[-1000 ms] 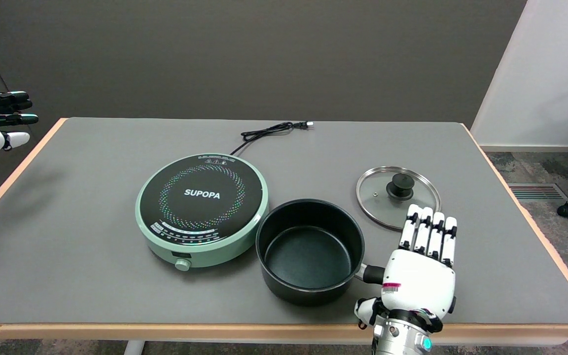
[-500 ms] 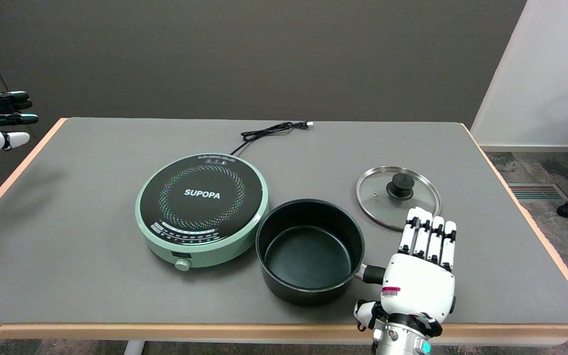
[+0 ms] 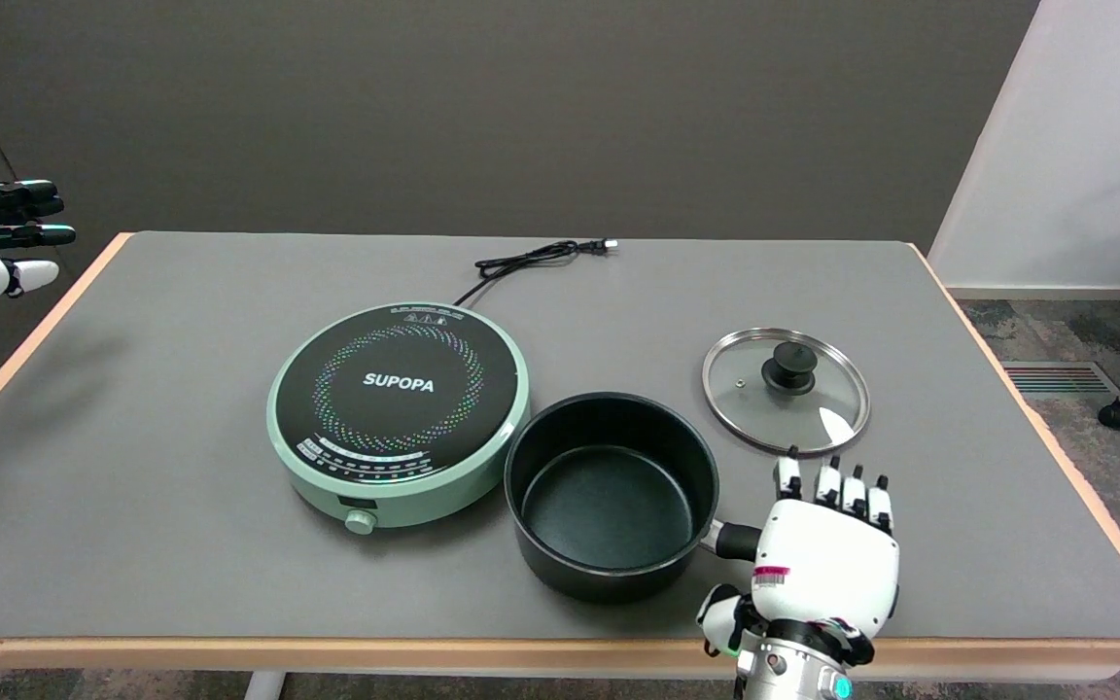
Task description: Pick up the soup pot.
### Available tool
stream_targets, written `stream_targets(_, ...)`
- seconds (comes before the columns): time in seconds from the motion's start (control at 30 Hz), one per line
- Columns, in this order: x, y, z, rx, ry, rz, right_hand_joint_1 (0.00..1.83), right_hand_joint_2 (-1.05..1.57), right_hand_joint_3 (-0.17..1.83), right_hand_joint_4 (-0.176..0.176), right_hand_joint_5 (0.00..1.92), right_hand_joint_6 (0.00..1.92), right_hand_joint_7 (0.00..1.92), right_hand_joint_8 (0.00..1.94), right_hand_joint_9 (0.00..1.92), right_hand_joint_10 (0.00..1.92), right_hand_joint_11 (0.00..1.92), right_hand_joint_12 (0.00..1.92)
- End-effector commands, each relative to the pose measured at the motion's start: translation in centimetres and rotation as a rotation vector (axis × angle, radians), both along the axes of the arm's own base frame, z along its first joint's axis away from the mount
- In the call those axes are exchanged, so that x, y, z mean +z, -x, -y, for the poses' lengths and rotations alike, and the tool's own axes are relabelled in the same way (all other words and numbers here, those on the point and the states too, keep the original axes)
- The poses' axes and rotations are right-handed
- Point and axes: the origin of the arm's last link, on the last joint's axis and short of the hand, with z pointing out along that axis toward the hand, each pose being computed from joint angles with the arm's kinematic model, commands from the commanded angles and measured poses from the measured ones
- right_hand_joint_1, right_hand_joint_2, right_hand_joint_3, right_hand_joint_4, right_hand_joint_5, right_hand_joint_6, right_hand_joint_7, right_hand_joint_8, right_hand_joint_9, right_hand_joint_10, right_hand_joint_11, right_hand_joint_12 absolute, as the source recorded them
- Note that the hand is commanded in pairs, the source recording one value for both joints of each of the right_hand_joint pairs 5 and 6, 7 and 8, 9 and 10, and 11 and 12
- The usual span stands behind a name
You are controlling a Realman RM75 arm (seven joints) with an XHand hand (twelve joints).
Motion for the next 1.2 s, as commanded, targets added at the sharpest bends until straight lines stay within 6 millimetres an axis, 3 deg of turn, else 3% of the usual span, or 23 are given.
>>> stream_targets(0.03, 0.0, -0.5, -0.1, 0.027, -0.008, -0.019, 1.08, -0.01, 1.27, 0.176, 0.67, 0.67, 0.67, 0.67, 0.67, 0.67, 0.67, 0.67)
stream_targets(0.8, 0.3, 0.7, -0.1, -0.043, 0.018, 0.020, 1.08, 0.05, 1.17, 0.176, 0.72, 0.72, 0.72, 0.72, 0.72, 0.72, 0.72, 0.72)
stream_targets(1.2, 0.5, 1.0, 0.0, -0.057, 0.032, 0.026, 1.10, 0.04, 1.26, 0.176, 0.80, 0.80, 0.80, 0.80, 0.80, 0.80, 0.80, 0.80)
